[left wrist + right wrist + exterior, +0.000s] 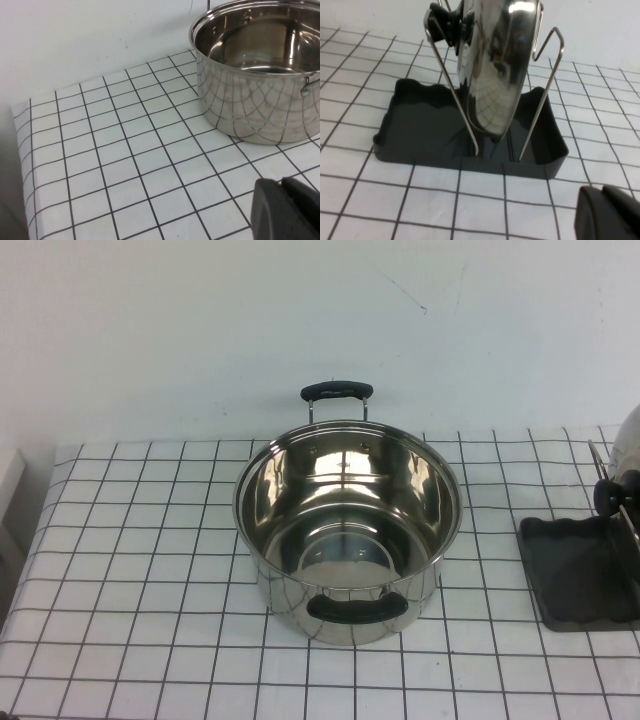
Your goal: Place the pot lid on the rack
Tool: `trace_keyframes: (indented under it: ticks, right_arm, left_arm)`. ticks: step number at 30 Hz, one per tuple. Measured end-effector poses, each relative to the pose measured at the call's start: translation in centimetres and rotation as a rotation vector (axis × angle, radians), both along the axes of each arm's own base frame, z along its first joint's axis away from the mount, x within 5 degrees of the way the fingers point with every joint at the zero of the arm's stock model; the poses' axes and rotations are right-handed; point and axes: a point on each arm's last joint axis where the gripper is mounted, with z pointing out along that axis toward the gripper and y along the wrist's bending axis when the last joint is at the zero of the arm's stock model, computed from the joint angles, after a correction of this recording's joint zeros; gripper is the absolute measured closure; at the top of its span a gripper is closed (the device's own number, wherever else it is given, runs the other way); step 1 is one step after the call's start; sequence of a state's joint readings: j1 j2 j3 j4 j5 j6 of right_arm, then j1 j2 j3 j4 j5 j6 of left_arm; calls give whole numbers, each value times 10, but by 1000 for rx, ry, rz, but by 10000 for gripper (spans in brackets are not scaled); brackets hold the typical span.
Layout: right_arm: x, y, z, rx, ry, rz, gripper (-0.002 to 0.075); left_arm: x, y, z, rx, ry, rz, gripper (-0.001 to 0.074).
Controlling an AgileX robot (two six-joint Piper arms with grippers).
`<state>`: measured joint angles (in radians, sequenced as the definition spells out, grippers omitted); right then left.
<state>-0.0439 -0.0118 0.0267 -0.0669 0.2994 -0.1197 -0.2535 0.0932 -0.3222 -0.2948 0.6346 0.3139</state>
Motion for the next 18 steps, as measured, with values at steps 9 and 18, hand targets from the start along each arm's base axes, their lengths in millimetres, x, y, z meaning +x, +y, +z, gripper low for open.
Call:
trace_keyframes:
  ticks: [9,18]
  right_arm:
    - [-1,3,-5,1,52,50,727]
    - [-1,3,-4,1,54,49,727]
  left_arm:
    - [0,0,0,0,0,0,736]
    - [0,0,0,0,0,0,736]
